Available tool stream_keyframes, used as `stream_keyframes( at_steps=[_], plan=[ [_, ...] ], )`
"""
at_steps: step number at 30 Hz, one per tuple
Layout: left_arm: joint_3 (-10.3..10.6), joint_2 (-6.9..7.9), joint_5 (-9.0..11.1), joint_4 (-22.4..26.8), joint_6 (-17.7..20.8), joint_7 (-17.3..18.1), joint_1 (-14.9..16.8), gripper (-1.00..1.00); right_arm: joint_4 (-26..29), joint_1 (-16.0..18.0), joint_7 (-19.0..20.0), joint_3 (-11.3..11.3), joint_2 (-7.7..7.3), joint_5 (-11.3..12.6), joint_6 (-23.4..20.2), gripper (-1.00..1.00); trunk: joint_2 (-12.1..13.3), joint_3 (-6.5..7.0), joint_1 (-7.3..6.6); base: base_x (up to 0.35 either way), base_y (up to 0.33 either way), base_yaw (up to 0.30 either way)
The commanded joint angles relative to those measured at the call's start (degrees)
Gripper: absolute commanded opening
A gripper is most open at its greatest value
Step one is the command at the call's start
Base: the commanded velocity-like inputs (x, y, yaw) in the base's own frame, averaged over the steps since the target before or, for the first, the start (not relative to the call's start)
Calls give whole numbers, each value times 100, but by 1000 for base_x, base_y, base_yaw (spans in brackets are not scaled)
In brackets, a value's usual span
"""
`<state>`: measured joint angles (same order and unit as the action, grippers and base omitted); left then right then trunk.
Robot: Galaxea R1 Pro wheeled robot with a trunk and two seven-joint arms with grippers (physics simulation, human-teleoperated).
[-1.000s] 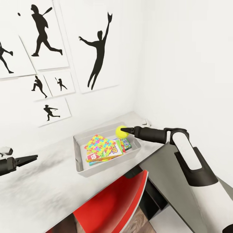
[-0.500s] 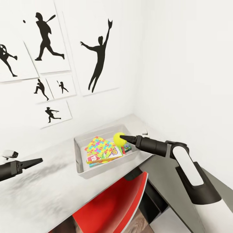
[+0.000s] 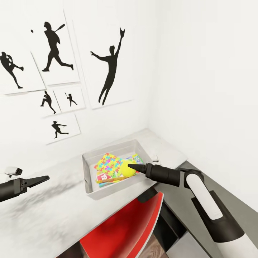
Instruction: Put all the toys in the child's room - the three board games (two on the bed and one on the table), the two jigsaw puzzles on the table, and the tennis ball on the table - inside the toy box on the table in the child's room.
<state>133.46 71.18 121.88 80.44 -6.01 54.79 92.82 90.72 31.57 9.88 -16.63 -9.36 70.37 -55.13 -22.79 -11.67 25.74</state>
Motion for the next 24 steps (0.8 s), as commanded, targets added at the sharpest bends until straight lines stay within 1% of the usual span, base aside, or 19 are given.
stream_keyframes(
  at_steps=[1, 11, 24],
  plan=[
    [49, 1, 29, 11, -49, 7, 34, 100, -1, 4, 40, 2, -13, -40, -7, -100, -13, -3, 4, 0, 0, 0],
    [48, 26, 21, 6, -49, 6, 34, 100, -1, -2, 40, -10, -23, -41, -6, -100, -13, 93, 4, 0, 0, 0],
    [57, -12, 20, 6, -49, -2, 34, 100, -1, -2, 32, -24, -23, -78, 2, -100, -13, 217, 4, 0, 0, 0]
  ],
)
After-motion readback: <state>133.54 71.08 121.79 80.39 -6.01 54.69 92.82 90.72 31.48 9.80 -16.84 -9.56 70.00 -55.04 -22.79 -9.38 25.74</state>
